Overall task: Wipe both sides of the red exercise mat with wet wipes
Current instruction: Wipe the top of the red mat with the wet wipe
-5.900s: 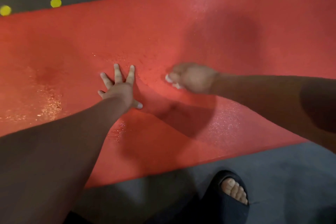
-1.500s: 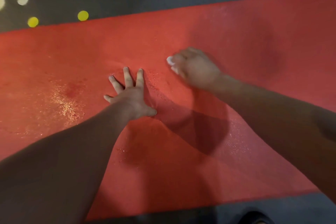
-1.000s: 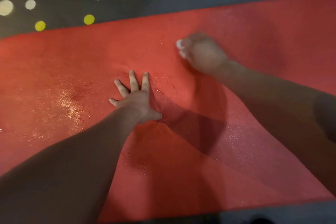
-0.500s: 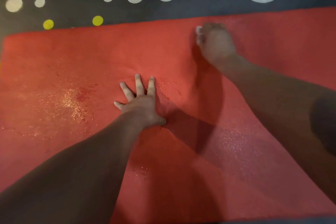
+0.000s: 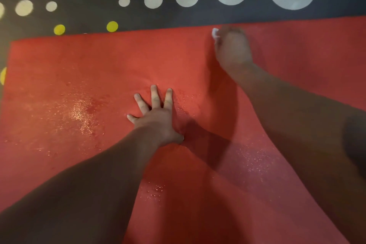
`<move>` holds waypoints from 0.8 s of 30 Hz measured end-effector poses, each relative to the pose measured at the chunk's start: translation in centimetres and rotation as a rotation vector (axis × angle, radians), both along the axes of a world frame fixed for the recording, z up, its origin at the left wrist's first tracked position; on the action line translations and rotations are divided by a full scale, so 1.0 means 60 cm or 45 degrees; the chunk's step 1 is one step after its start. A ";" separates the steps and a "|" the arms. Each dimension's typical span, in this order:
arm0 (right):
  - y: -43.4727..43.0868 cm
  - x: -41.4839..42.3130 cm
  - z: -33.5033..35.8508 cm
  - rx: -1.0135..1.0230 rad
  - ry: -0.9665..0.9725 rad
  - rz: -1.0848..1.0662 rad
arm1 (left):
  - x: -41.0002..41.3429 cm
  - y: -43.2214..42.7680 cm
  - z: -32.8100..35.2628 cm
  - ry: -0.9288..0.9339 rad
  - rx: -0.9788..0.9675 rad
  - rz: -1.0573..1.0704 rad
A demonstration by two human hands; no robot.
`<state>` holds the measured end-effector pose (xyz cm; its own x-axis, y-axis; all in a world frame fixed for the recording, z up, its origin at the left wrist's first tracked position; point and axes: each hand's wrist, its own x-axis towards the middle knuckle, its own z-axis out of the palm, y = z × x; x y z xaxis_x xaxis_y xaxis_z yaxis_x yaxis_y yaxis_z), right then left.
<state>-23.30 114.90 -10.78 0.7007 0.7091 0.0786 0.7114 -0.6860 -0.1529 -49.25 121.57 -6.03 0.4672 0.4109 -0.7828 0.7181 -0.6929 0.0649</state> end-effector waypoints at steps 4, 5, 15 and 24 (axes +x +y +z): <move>0.048 -0.066 -0.005 0.194 0.176 0.053 | 0.002 0.000 0.000 -0.011 -0.003 -0.003; 0.059 -0.088 -0.013 0.262 0.250 0.170 | 0.001 0.000 0.000 -0.015 -0.002 -0.004; -0.007 0.068 -0.012 0.083 -0.111 -0.338 | 0.002 0.000 -0.001 0.007 0.002 -0.003; 0.117 -0.058 0.010 0.196 0.220 0.083 | 0.001 0.003 -0.006 0.002 -0.001 0.002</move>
